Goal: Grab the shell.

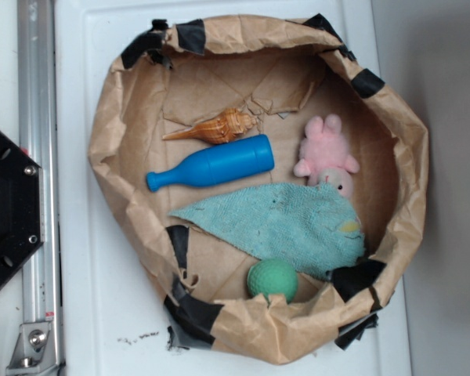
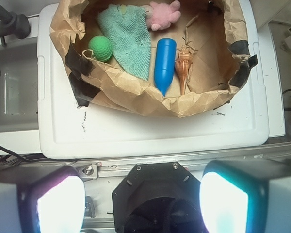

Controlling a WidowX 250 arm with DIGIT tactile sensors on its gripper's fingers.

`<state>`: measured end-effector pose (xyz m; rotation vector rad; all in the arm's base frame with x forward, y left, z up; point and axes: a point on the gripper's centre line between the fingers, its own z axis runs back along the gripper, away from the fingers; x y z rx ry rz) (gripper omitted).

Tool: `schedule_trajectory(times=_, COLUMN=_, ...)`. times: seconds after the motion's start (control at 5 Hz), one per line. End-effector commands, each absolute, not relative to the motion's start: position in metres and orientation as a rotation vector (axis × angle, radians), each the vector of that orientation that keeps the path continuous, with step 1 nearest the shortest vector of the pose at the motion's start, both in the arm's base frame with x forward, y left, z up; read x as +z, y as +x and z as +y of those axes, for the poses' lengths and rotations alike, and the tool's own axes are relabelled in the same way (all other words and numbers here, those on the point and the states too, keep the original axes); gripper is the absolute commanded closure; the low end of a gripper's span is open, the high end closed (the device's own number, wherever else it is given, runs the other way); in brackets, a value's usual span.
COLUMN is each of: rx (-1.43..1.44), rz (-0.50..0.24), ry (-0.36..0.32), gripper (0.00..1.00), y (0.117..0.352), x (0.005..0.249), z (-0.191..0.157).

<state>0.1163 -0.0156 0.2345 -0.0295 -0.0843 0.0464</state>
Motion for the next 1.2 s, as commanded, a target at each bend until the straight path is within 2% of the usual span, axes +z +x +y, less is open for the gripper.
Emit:
schedule_trajectory(times=0.0, rx=0.046, rz=-0.084, ry=-0.029, gripper=0.00, y=0.116, x=0.234, z=-0.016)
schedule_trajectory(times=0.4, rx=-0.094, rz=-0.168, ry=0.010, gripper=0.00, y=0.187, x=0.194, z=0.019)
schedule_trajectory(times=0.6, rx=-0.189, rz=-0.163, ry=-0.001, gripper=0.00, y=0.206, x=0.173, z=0.037)
schedule_trajectory(times=0.8, rx=-0.353, rz=-0.142, ry=0.020, gripper=0.00, y=0.228, x=0.143, z=0.038)
schedule_trajectory(times=1.0, rx=-0.479, rz=-0.097, ry=0.048, gripper=0.00, y=0.240, x=0.106, z=0.037)
